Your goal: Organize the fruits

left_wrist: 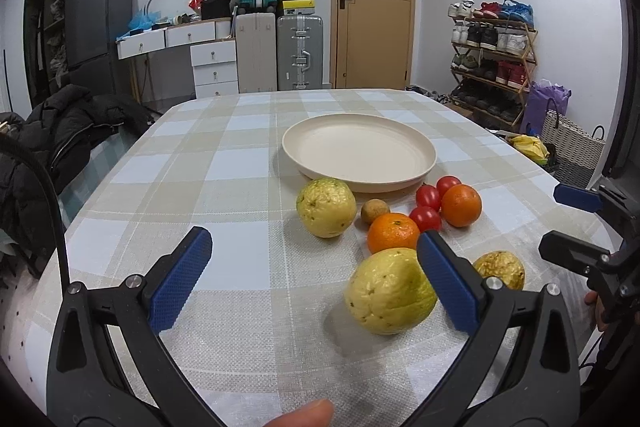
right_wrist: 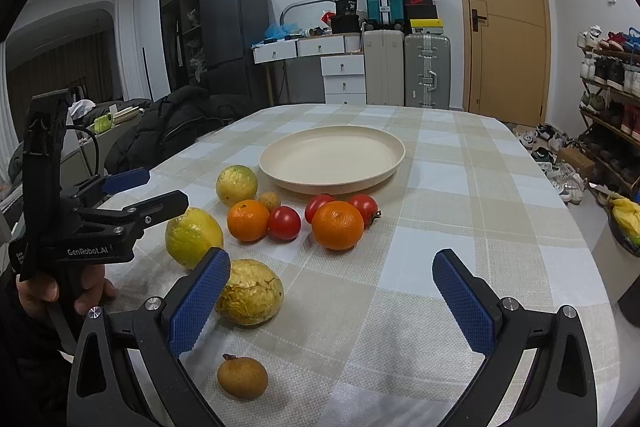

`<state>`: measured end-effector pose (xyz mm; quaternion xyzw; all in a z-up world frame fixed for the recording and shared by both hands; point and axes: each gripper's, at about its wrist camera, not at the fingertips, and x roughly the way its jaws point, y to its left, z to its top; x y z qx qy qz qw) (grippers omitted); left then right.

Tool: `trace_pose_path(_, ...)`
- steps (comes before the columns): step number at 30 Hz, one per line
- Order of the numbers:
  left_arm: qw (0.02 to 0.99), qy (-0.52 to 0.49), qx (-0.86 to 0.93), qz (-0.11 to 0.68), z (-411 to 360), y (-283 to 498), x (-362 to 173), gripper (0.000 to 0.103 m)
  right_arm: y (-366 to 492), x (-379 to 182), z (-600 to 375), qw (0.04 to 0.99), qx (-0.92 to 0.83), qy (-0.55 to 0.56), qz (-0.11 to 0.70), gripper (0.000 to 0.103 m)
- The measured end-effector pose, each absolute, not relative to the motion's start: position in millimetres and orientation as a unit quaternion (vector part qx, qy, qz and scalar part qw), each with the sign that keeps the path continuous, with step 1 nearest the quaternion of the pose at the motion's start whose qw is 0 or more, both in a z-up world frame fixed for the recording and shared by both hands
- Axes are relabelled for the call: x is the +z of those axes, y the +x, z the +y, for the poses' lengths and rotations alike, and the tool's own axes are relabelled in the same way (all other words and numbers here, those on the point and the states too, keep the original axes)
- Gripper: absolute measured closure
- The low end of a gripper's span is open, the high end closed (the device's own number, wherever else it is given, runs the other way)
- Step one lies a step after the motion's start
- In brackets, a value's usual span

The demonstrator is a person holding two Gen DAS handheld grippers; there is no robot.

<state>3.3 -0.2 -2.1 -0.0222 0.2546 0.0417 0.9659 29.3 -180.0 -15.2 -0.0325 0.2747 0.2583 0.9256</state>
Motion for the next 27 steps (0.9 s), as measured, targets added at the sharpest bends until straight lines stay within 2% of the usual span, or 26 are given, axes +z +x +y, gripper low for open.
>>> trace_pose_path(27, 0.954, -0.044, 0.092, 0.283, 13, 19, -9, 0.001, 29, -16, -180, 0.925, 0.258, -0.037, 0.275, 0.000)
